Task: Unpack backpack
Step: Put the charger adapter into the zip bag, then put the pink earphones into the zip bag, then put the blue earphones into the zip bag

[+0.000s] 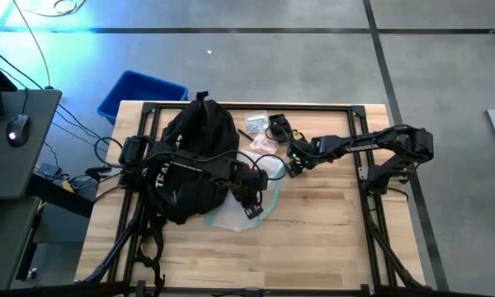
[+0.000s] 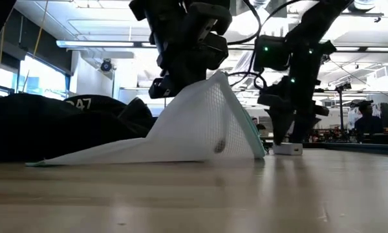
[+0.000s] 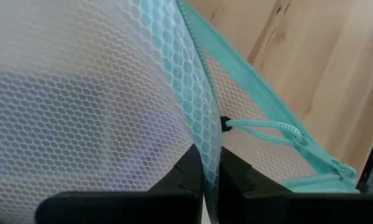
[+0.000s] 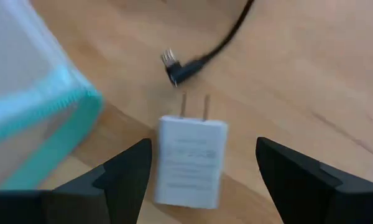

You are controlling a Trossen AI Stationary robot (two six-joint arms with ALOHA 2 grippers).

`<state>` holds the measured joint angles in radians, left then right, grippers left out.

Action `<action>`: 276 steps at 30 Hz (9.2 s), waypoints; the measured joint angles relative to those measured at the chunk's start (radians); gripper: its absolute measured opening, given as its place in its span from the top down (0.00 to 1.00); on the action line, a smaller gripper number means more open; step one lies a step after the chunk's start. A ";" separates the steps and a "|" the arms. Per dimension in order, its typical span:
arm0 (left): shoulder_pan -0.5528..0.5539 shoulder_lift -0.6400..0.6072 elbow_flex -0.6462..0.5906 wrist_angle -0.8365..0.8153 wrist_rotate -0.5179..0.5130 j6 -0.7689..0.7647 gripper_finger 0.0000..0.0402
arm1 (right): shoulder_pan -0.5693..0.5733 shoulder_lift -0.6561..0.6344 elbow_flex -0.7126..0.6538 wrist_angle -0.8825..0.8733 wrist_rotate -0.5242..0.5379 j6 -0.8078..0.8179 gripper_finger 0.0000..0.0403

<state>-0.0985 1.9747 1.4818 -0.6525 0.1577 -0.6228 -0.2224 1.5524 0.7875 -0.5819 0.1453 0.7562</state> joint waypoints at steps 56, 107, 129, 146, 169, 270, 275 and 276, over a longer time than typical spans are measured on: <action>0.024 -0.119 0.000 -0.191 -0.180 -0.147 1.00 | 0.106 -0.103 0.025 0.606 -0.392 -0.124 0.05; -0.109 -0.120 -0.066 -0.142 -0.136 -0.368 1.00 | -0.151 0.220 0.353 0.224 -0.245 -0.675 0.91; 0.000 -0.148 -0.065 -0.028 -0.136 -0.159 1.00 | 0.221 -0.220 -0.036 0.411 -0.495 -0.280 0.90; 0.000 -0.177 -0.065 -0.071 -0.123 -0.183 1.00 | 0.156 0.285 0.211 0.871 -0.434 -0.186 0.76; -0.026 -0.176 -0.065 -0.147 -0.151 -0.256 1.00 | 0.118 0.267 0.213 0.835 -0.499 -0.394 0.66; -0.097 -0.191 -0.065 -0.206 -0.196 -0.433 1.00 | -0.239 0.263 0.765 -0.506 -0.621 -1.150 1.00; -0.067 -0.191 -0.065 -0.169 -0.200 -0.378 1.00 | -0.075 0.169 0.658 -0.555 -0.768 -1.186 1.00; -0.060 -0.191 -0.065 -0.160 -0.200 -0.367 1.00 | -0.036 0.152 0.625 -0.550 -0.786 -1.186 1.00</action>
<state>-0.1587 1.7836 1.4170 -0.8125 -0.0423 -0.9900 -0.2585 1.7045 1.4124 -1.1323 -0.6406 -0.4295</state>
